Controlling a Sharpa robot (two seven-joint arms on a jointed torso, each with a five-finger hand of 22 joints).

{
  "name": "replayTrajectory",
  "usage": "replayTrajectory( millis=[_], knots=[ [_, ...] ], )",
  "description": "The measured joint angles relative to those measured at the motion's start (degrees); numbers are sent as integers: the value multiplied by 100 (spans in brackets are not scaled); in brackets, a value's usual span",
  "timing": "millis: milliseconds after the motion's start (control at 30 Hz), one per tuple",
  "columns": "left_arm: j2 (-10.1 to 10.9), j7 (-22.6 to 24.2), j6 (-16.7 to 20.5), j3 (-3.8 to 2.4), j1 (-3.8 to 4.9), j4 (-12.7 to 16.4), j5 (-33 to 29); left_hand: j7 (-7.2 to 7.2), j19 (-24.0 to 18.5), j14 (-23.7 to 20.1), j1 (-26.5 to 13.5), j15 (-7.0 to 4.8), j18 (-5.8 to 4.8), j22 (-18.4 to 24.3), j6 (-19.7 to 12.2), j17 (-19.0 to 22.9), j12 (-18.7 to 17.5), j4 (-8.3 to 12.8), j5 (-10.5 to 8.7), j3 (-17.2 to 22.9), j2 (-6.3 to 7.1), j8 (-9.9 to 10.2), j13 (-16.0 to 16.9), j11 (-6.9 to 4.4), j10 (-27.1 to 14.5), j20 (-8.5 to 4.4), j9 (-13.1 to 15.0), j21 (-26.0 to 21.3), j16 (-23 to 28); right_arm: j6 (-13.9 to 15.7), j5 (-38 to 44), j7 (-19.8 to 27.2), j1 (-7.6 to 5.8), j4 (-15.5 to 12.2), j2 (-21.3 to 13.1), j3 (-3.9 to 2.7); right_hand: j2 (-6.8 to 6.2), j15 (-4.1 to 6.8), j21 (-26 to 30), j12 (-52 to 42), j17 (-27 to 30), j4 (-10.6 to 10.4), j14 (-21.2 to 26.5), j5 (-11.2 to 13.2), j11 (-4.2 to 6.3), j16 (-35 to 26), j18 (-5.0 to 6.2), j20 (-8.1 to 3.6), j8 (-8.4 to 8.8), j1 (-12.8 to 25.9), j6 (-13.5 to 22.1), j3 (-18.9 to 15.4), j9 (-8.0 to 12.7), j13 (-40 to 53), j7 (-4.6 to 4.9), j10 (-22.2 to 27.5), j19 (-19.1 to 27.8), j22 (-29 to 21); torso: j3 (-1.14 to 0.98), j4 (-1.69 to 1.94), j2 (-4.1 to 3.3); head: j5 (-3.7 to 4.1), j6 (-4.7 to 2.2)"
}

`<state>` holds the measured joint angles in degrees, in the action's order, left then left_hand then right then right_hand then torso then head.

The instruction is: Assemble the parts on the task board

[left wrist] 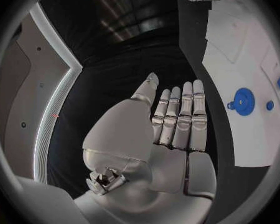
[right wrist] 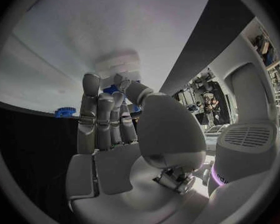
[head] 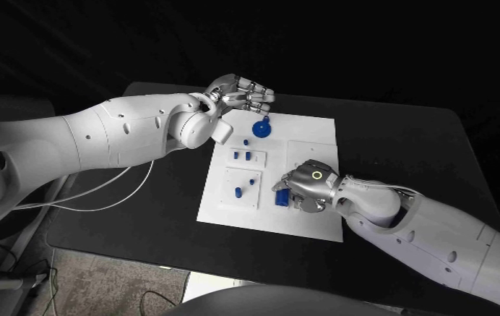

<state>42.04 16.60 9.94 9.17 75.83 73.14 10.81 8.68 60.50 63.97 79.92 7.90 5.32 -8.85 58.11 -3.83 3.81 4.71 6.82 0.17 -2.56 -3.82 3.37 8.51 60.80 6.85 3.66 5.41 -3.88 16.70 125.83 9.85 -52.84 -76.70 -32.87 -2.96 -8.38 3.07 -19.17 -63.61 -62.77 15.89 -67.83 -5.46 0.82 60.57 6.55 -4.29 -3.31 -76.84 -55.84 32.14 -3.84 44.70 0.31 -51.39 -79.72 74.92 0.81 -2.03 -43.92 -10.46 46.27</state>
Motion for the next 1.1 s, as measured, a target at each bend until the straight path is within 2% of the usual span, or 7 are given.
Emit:
replayTrajectory(
  millis=[300,400,633,800,867,967,1100],
  knots=[
    [30,-9,-1,0,0,7,3,0,0,0,0,0,0,7,0,0,0,0,0,0,0,0,0,0,0,0,0,0,0,20,3,-176,16,-191,-166,1,-251,31,-137,0,15,-224,-32,-142,11,0,61,-20,-6,-207,592,269,24,-52,-170,-53,20,0,0,-3,1,14,-14],
    [41,-12,-1,0,0,9,4,0,0,0,0,0,0,7,0,0,0,-9,0,-9,0,0,0,0,0,0,0,0,0,49,-4,-253,18,-267,-230,-20,-381,31,-180,36,15,-399,-32,-150,19,0,61,-20,-6,-337,1420,348,79,-69,-249,-86,20,-1,-1,-8,4,21,-19],
    [47,-18,-1,0,0,13,6,0,0,0,0,0,0,7,0,0,0,-15,0,-15,0,0,0,0,0,0,0,0,0,190,-176,-381,17,-410,-329,-101,-659,53,-238,40,-39,-886,-158,-304,52,58,60,-21,57,-614,2394,331,124,-82,-439,-176,20,-1,1,-8,4,48,-53],
    [53,-22,-1,0,0,14,8,21,0,0,0,0,0,16,-20,0,0,-15,0,-15,0,0,0,0,0,0,0,0,0,321,-533,-419,17,-483,-389,-180,-630,95,-247,24,-185,-1063,-303,-487,113,226,60,-80,61,-586,2509,81,126,-40,-379,-237,-51,-1,2,-4,2,63,-69],
    [57,-23,-1,0,0,18,9,21,0,0,0,0,0,16,-20,0,0,-15,0,-15,0,0,0,0,0,0,0,0,0,364,-767,-428,16,-513,-432,-218,-495,123,-194,-67,-265,-992,-412,-676,150,316,60,-90,56,-330,2143,-281,118,34,-141,-282,-147,-1,3,0,2,65,-75],
    [66,-25,-1,0,1,23,10,21,0,0,0,0,0,16,-20,0,0,-15,0,-15,0,0,0,0,0,0,0,0,0,394,-1183,-442,15,-529,-491,-243,-11,-29,-37,-230,-355,-675,-556,-786,-138,423,61,32,-22,370,206,-1095,-15,177,500,-319,-324,-56,8,0,2,65,-82],
    [78,-28,-1,0,1,33,12,21,0,0,0,0,0,16,-20,0,0,-15,0,-15,0,0,0,0,0,0,0,0,0,384,-1751,-487,35,-551,-549,-260,318,-122,46,-332,-397,-689,-620,-493,-191,454,198,132,-62,728,-711,-1983,-269,301,529,-405,-423,-88,9,0,2,62,-85]
  ],
)
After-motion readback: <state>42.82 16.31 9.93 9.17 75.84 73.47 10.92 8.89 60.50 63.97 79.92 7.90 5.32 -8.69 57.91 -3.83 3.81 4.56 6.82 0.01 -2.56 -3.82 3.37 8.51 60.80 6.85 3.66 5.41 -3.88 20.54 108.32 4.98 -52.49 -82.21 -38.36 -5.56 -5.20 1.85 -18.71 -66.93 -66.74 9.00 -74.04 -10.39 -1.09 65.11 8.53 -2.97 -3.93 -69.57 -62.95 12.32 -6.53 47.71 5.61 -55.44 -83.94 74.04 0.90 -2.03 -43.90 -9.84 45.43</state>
